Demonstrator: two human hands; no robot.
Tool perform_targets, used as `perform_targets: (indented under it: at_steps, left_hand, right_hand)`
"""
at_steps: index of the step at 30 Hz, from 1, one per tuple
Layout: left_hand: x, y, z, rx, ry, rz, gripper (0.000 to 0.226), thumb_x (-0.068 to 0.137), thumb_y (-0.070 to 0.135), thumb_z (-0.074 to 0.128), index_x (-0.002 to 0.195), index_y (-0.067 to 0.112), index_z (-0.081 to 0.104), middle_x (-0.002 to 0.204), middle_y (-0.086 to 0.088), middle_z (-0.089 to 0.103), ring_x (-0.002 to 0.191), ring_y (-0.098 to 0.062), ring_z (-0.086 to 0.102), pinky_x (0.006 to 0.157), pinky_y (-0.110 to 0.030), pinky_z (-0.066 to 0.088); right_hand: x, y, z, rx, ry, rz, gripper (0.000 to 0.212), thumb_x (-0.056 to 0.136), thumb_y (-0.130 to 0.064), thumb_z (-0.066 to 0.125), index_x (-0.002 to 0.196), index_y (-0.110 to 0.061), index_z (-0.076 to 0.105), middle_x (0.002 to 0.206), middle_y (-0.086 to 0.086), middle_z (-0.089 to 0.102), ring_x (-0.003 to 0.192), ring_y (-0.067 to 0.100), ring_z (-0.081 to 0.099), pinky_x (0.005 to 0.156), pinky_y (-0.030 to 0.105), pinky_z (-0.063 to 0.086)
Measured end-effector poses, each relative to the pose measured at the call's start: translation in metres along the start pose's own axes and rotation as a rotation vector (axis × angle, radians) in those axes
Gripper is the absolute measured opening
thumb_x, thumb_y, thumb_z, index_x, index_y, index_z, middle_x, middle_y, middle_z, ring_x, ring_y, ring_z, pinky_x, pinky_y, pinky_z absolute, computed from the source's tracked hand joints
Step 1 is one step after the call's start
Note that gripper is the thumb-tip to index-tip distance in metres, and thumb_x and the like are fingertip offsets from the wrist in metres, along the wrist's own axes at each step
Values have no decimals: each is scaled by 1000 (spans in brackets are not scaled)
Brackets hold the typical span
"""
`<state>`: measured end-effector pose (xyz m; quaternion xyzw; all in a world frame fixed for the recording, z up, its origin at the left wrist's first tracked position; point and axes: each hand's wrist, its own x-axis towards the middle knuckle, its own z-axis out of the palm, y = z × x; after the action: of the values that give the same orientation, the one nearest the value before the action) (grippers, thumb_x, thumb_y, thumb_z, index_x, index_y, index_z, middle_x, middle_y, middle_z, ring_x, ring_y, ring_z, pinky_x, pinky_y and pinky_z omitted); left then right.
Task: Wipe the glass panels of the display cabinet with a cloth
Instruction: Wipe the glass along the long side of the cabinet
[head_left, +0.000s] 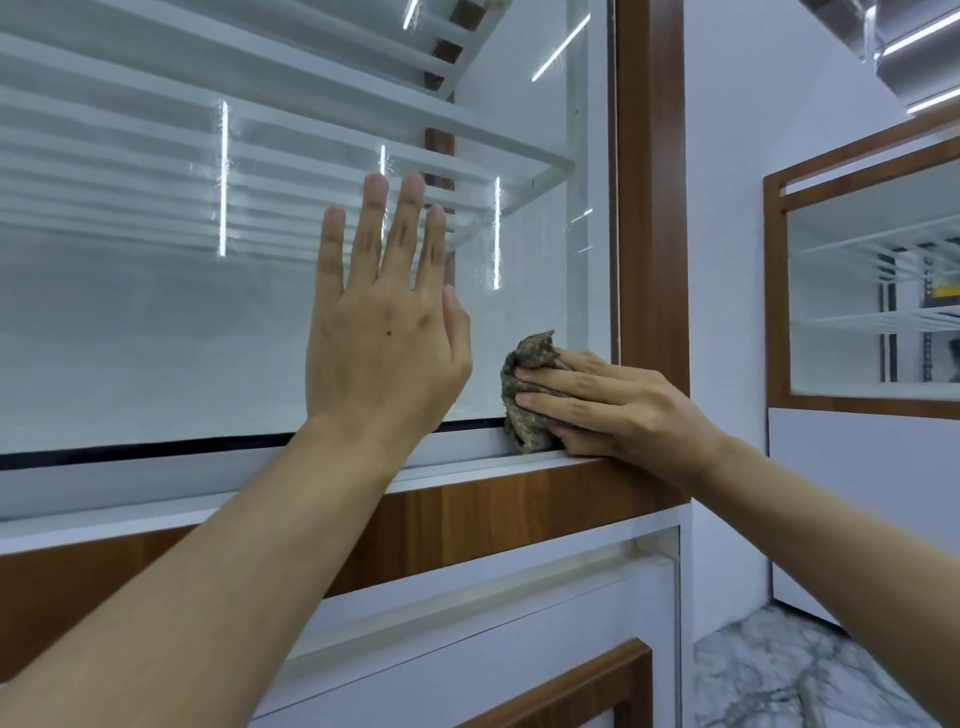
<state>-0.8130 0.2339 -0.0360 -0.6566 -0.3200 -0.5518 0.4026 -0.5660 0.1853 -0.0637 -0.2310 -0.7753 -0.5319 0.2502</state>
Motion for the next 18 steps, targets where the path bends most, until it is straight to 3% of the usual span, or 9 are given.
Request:
perform_targets:
  at_steps: [4,8,12,18]
  left_hand:
    - [0,0,-2,-31,-14,-1,62,102,34,23,159,8,22,169,-12,8,157,-30,1,127,-51,2]
    - [0,-4,-7,-103,-24,28,61,102,33,25,157,6,28,168,-12,15,157,-28,5,127,-49,2]
    - [-1,-6,-12,-180,-49,92,55,101,28,35,152,7,41,165,-10,24,156,-30,12,127,-48,4]
    - [-2,-12,-26,-253,-171,144,47,103,15,42,147,1,46,160,-17,33,151,-37,24,125,-51,9]
  right_hand:
    - [10,-20,5,-83,198,121,26,92,-8,73,117,-5,73,126,8,69,120,22,65,93,41,59]
    - [31,-42,-4,65,269,386,30,86,-8,75,116,-6,74,119,4,72,111,11,69,98,28,55]
    - [43,-57,-22,226,215,633,35,81,-9,79,115,-11,75,108,-10,71,95,-5,67,87,8,51]
    - [45,-65,-41,395,58,888,31,82,-19,76,113,-19,75,104,-15,72,90,-8,68,81,6,52]
